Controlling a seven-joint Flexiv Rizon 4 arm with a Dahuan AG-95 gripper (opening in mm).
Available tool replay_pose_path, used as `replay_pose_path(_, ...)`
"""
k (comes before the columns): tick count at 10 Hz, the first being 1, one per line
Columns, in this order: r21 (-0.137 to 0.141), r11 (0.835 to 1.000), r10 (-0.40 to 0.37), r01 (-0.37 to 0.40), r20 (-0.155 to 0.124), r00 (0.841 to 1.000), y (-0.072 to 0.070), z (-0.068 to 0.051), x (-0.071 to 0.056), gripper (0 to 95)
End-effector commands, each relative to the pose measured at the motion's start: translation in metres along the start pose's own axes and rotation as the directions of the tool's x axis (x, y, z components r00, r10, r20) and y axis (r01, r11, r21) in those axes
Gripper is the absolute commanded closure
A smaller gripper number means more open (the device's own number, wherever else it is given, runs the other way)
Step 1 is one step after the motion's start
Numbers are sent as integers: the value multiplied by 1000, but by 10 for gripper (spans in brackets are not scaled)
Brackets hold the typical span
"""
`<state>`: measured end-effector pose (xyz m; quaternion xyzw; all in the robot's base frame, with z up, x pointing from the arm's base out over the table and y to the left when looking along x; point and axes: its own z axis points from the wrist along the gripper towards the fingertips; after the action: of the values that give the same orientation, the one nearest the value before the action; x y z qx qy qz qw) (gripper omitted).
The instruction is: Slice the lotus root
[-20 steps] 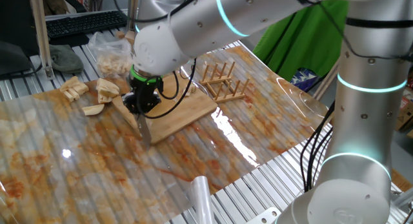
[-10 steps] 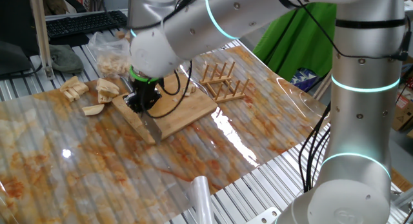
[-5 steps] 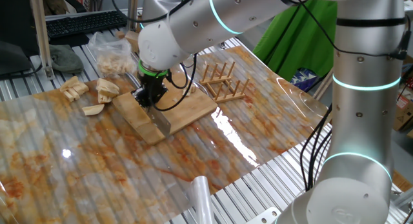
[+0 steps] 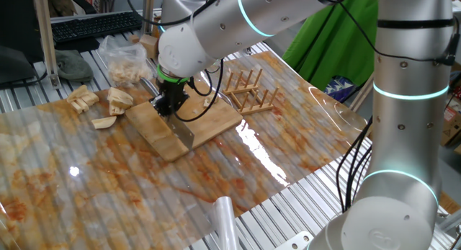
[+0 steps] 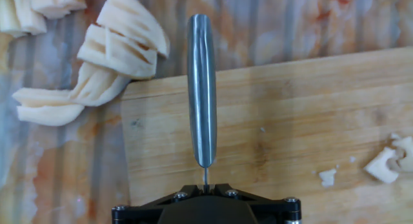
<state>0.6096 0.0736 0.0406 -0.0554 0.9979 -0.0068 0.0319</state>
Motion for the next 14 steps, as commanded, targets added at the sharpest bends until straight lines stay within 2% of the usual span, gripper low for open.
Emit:
replay_pose_path(1, 1, 1000, -22, 22, 10, 1000, -9, 2, -6, 950)
replay_pose_path(4, 2, 999, -51, 51, 25, 998, -24, 5, -12, 950)
replay_pose_path(10, 10, 996, -87, 87, 28, 996, -38, 3, -24, 950)
replay_pose_path(12, 4, 998, -55, 55, 9, 998, -34, 2, -22, 950)
replay_pose_path(14, -2, 1000, 0, 0, -30, 1000, -21, -5, -16, 950)
